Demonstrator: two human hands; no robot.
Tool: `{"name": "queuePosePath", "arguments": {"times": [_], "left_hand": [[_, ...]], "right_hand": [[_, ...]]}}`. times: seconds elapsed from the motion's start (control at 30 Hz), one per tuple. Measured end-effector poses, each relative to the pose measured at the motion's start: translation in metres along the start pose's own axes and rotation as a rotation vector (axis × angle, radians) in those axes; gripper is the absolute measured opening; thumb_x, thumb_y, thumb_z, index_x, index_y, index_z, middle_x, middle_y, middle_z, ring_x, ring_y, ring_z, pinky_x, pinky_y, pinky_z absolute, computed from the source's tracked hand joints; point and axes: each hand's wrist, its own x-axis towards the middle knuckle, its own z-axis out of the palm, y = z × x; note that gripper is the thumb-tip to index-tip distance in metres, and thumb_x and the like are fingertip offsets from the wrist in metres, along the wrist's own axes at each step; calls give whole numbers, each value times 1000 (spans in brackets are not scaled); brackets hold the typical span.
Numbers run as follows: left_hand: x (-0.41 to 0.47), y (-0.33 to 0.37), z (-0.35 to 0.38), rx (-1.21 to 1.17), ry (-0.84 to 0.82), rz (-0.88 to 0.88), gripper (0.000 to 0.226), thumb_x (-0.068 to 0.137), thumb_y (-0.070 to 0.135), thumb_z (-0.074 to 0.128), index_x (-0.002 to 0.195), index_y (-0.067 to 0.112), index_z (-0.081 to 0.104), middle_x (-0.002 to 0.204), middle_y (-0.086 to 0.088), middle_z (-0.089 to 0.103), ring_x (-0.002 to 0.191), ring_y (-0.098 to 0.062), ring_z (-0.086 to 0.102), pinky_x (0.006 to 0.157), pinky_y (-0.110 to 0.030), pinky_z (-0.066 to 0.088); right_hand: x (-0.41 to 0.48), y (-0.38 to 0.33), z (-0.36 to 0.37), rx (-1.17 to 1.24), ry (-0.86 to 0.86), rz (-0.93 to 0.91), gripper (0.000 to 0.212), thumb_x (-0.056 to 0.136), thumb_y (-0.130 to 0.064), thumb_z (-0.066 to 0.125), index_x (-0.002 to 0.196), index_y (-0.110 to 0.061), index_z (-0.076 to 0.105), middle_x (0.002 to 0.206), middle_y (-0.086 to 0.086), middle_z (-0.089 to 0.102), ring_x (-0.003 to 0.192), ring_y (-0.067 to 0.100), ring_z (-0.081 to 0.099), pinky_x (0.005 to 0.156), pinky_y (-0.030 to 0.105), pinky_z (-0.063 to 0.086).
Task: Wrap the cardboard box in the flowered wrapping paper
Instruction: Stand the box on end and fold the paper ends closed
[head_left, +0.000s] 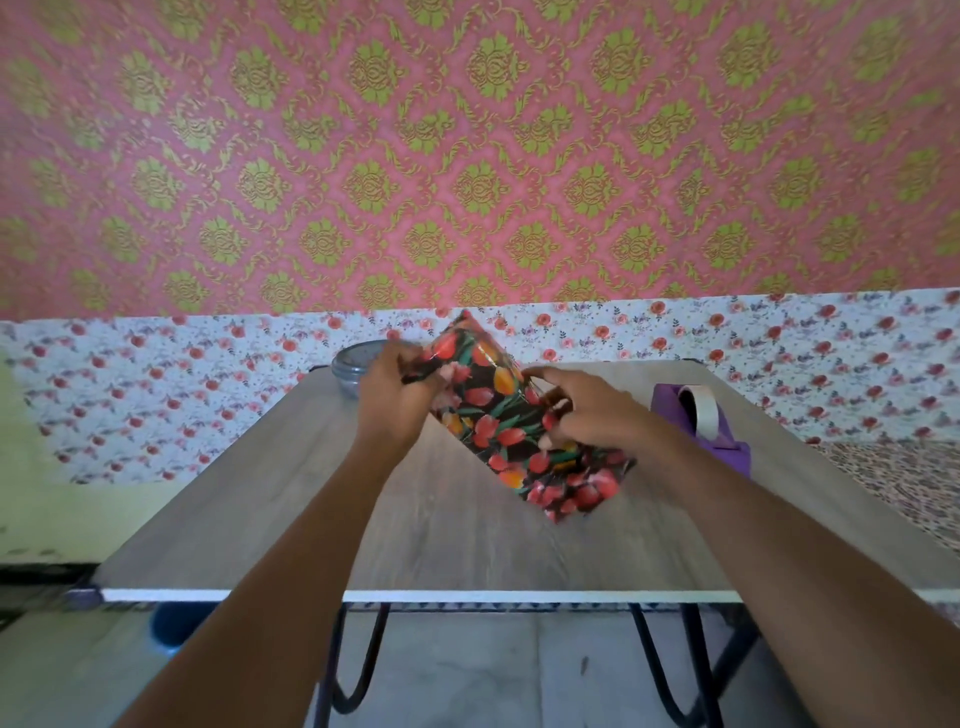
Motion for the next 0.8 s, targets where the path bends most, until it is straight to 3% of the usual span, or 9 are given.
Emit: {"name": "queuePosePath", "arguments": {"times": [0.07, 0.13, 0.23, 0.27, 0.33, 0.47, 0.6, 0.7, 0.8], "left_hand": [[-2, -1, -14, 85, -28, 63, 59, 77, 23, 84, 122, 12, 47, 108, -2, 64, 107, -28, 66, 83, -41, 57], [-5, 0, -19, 255, -137, 223, 87, 71, 27, 84, 142, 15, 34, 130, -10, 56, 124, -30, 56, 101, -53, 49], [-10, 1, -5, 696, -370, 335, 106, 75, 51, 81, 156, 23, 19, 154, -4, 44, 145, -28, 37, 123, -64, 1], [-12, 1, 3, 793, -429, 315, 99, 79, 55, 77, 155, 23, 21, 152, -1, 48, 144, -27, 40, 123, -62, -1], [-15, -1, 16, 717, -475, 234, 76, 83, 49, 75, 144, 22, 40, 136, -2, 59, 128, -28, 55, 119, -56, 33], [-21, -6, 27, 512, -319, 192, 56, 85, 39, 75, 130, 15, 53, 125, -8, 57, 112, -27, 58, 94, -44, 52], [-26, -4, 36, 316, -246, 131, 56, 86, 41, 75, 130, 17, 51, 127, -4, 57, 114, -21, 57, 97, -40, 52], [-38, -2, 43, 79, -297, 108, 49, 89, 36, 75, 127, 27, 46, 120, 6, 62, 111, -14, 61, 99, -42, 53], [-53, -7, 45, -164, -465, -79, 73, 93, 33, 72, 149, 26, 26, 124, 15, 55, 118, -16, 60, 96, -43, 58]], "right_hand": [[7, -18, -12, -206, -33, -29, 95, 77, -8, 73, 156, -42, 32, 132, -1, 64, 125, 27, 55, 116, 67, 20], [9, -35, -22, -395, -52, -102, 85, 73, -5, 68, 147, -41, 47, 91, -11, 70, 101, 17, 60, 110, 61, 19], [12, -54, -27, -621, -40, -242, 49, 66, -9, 63, 108, -33, 67, 65, -8, 56, 81, 7, 51, 102, 57, 22], [12, -60, -27, -674, -21, -285, 41, 66, -9, 62, 100, -31, 64, 67, -7, 54, 82, 9, 49, 102, 58, 22], [10, -67, -28, -743, 42, -349, 36, 66, -10, 65, 95, -31, 60, 77, -7, 56, 92, 15, 51, 100, 56, 20], [-2, -54, -43, -841, 330, -415, 66, 71, -35, 81, 134, -35, 61, 151, -2, 48, 143, 20, 36, 106, 60, 16], [-24, -24, -45, -524, 733, -483, 98, 70, -50, 85, 154, -40, 35, 164, -4, 27, 151, 22, 26, 107, 58, 28], [-25, -13, -32, -38, 682, -374, 121, 73, -46, 89, 163, -36, 9, 169, -3, 20, 155, 21, 22, 117, 58, 30], [-23, -4, -21, 320, 480, -185, 126, 61, -56, 91, 161, -37, 17, 165, -2, 31, 152, 22, 30, 122, 49, 30]]}}
